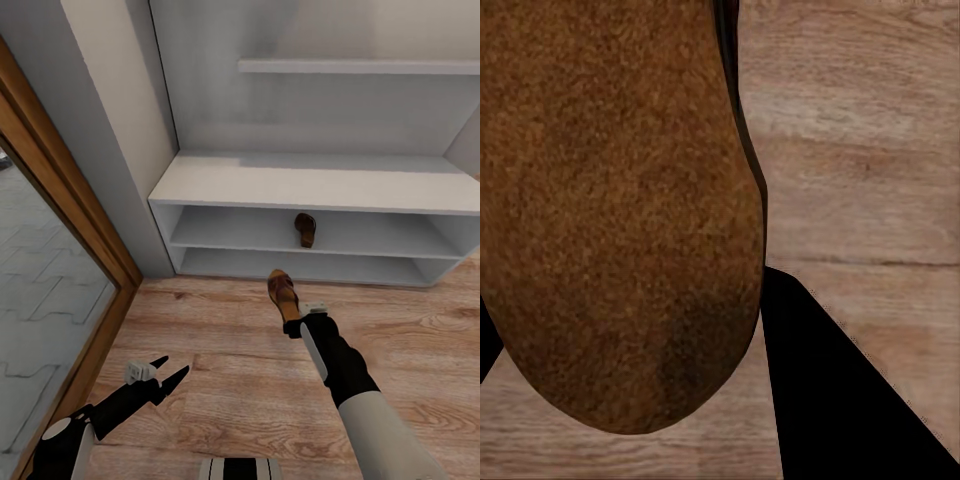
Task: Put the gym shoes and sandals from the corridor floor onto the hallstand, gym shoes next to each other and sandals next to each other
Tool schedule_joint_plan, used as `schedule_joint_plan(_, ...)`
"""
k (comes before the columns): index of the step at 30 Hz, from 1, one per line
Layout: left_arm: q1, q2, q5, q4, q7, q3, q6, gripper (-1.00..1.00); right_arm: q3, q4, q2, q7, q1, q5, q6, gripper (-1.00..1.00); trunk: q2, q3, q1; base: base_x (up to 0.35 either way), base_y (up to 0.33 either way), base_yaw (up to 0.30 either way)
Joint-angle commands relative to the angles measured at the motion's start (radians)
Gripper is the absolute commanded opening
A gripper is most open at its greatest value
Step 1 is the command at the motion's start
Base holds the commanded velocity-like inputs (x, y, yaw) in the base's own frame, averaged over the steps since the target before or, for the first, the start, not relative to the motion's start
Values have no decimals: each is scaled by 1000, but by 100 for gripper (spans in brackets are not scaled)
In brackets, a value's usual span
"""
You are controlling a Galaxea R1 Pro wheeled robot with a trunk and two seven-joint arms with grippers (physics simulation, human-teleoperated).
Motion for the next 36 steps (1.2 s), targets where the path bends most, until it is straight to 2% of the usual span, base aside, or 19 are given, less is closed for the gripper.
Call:
schedule_joint_plan(1,0,0,0,0,0,0,0,100,0,6,0,-1,0,-3,-6,-100,0,0,0,0,0,0)
schedule_joint_plan(8,0,0,0,0,0,-3,0,100,0,13,-1,-1,0,2,-32,-100,0,0,0,0,0,0)
schedule_joint_plan(23,0,0,0,0,0,-8,0,100,0,-3,-2,-3,-1,7,-36,-100,0,0,0,0,0,0)
schedule_joint_plan(30,0,0,0,0,1,-4,0,100,0,-74,-2,-6,-1,8,-35,-100,0,0,0,31,0,0)
schedule_joint_plan(36,0,0,0,0,2,-7,0,100,0,-155,-2,-8,-1,8,-34,-100,0,0,0,253,0,0)
